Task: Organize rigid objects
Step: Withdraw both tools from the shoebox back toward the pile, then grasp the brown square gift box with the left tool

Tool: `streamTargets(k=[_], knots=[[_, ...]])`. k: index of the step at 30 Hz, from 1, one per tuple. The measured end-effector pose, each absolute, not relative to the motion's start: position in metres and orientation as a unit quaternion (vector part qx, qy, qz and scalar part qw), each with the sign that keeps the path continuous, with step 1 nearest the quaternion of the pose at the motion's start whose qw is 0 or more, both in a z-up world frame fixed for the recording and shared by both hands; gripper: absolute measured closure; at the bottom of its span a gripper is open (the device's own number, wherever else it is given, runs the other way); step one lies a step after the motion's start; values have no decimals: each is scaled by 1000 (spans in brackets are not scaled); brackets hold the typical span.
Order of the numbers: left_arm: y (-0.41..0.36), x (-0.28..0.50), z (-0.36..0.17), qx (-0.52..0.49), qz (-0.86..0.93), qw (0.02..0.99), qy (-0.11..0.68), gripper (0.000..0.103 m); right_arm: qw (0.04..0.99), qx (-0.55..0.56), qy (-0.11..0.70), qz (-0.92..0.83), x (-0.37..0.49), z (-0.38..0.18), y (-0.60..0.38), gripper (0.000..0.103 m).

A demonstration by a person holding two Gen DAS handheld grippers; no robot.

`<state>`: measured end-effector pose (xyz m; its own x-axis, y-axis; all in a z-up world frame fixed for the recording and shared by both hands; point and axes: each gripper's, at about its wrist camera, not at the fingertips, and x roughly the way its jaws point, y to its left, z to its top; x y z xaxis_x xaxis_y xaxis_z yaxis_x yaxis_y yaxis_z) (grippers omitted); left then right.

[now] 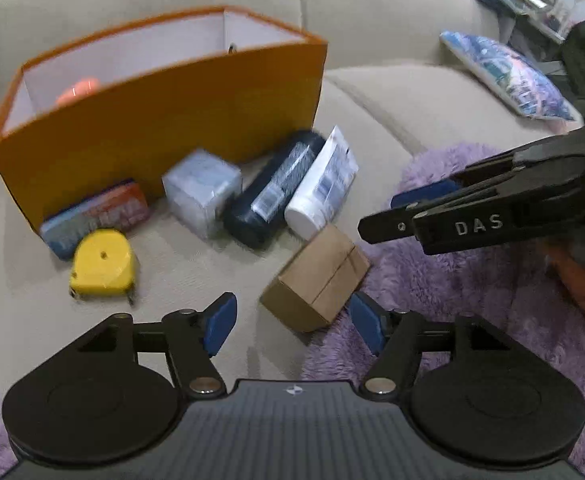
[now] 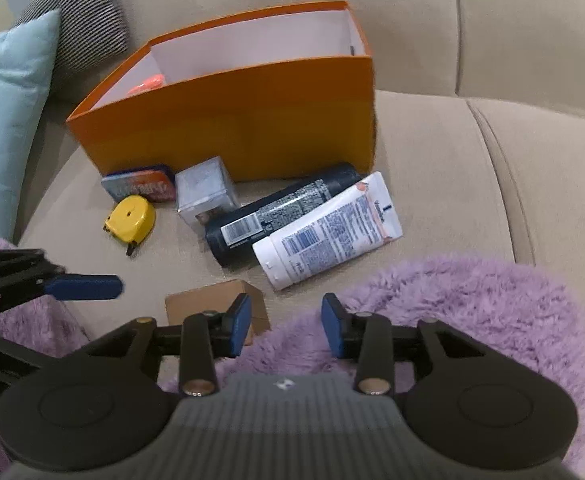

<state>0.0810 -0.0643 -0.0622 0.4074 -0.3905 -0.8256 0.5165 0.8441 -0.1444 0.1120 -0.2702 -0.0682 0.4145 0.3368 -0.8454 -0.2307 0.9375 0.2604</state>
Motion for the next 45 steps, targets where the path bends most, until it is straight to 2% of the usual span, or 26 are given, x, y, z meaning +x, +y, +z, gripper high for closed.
streamTargets(k=[1, 3, 5, 11, 13, 15, 19, 29, 30, 31, 34, 37, 41, 45], knots=[[-65, 82, -64, 52, -264, 835, 480, 26, 840, 53, 514, 163, 115, -71, -270, 64], [-61, 89, -66, 3, -243, 830, 502, 26, 846, 55, 514, 135, 117, -73, -274, 87], [-58, 94, -67, -41, -231, 822, 519, 26, 845, 51, 519, 121, 121, -76, -276, 96], [-50, 115, -72, -152, -177, 791, 565, 25, 825, 32, 538, 167, 129, -88, -267, 95], [-49, 121, -74, -174, -165, 781, 576, 22, 818, 34, 542, 191, 131, -90, -265, 90], [-49, 126, -75, -183, -155, 775, 585, 21, 810, 35, 544, 216, 131, -92, -262, 85], [-48, 129, -81, -206, -145, 759, 601, 18, 798, 33, 549, 246, 128, -94, -257, 85], [-51, 133, -96, -179, -95, 755, 624, 17, 777, 27, 555, 296, 125, -97, -245, 85], [-51, 132, -97, -175, -99, 756, 623, 18, 777, 26, 555, 296, 124, -98, -245, 85], [-51, 132, -97, -170, -102, 758, 622, 27, 777, 26, 556, 295, 124, -98, -245, 85], [-47, 130, -92, -163, -117, 758, 620, 30, 778, 34, 556, 290, 124, -98, -246, 85], [-41, 126, -83, -152, -125, 775, 601, 31, 780, 37, 556, 285, 123, -96, -247, 85], [-29, 122, -65, -147, -139, 818, 538, 31, 782, 43, 555, 280, 123, -94, -250, 87], [-33, 112, -57, -68, -140, 874, 461, 31, 782, 41, 557, 278, 123, -94, -251, 87]])
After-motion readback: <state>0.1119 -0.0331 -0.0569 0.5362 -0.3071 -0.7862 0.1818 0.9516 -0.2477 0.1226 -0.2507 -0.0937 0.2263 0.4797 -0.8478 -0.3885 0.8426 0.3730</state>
